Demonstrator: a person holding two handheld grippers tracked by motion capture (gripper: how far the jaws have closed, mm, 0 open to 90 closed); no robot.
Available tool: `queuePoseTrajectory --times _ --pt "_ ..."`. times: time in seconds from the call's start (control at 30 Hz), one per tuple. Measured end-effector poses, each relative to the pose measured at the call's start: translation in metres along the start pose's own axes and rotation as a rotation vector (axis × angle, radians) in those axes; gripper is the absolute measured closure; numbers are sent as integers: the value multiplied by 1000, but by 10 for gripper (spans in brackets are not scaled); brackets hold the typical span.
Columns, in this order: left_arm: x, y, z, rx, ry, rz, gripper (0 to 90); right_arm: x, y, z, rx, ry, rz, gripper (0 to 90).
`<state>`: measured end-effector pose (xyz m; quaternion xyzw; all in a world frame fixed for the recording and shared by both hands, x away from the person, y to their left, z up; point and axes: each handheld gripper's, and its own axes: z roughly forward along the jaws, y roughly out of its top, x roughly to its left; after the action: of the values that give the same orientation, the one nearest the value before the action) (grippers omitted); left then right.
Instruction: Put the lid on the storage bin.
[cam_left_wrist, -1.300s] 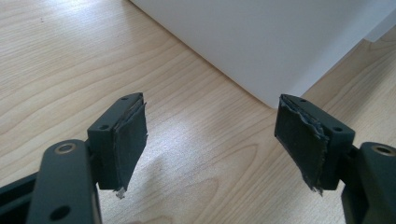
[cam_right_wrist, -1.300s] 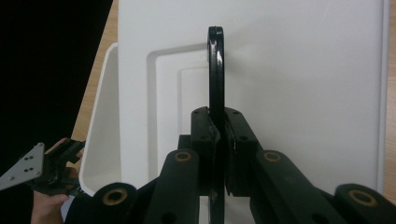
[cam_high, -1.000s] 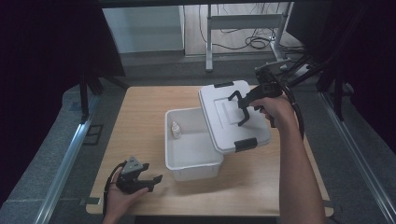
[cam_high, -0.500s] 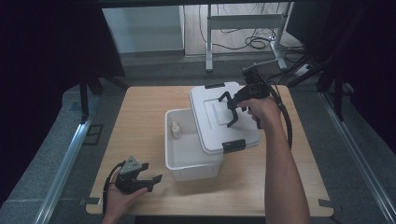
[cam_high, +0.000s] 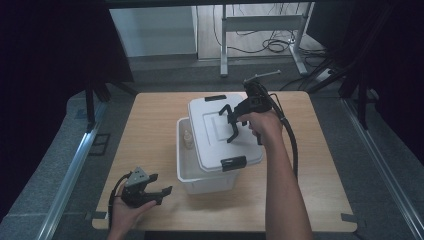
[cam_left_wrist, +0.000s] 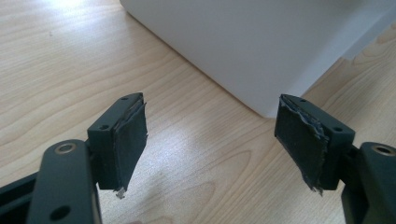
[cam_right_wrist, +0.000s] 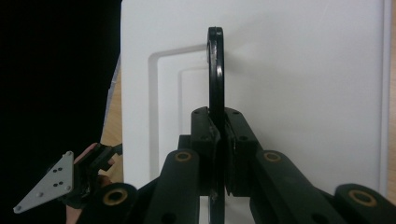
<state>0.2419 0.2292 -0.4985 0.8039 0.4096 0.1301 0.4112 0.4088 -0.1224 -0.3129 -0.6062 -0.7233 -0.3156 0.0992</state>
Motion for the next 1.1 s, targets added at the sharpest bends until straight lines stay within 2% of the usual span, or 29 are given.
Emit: queuePoseTrajectory --times 0.13,0.23,0.57,0.8,1.1 --pt "-1 0 0 -1 1 1 256 7 -5 5 -4 -10 19 847" --pt "-1 -1 2 6 -1 2 256 13 -5 8 -3 2 10 848" --pt "2 0 -1 -10 -9 -11 256 20 -11 23 7 3 27 847" --pt "2 0 0 -7 -12 -10 256 32 -13 36 19 6 32 848" --pt "1 0 1 -5 -17 -8 256 36 -15 46 16 8 39 848"
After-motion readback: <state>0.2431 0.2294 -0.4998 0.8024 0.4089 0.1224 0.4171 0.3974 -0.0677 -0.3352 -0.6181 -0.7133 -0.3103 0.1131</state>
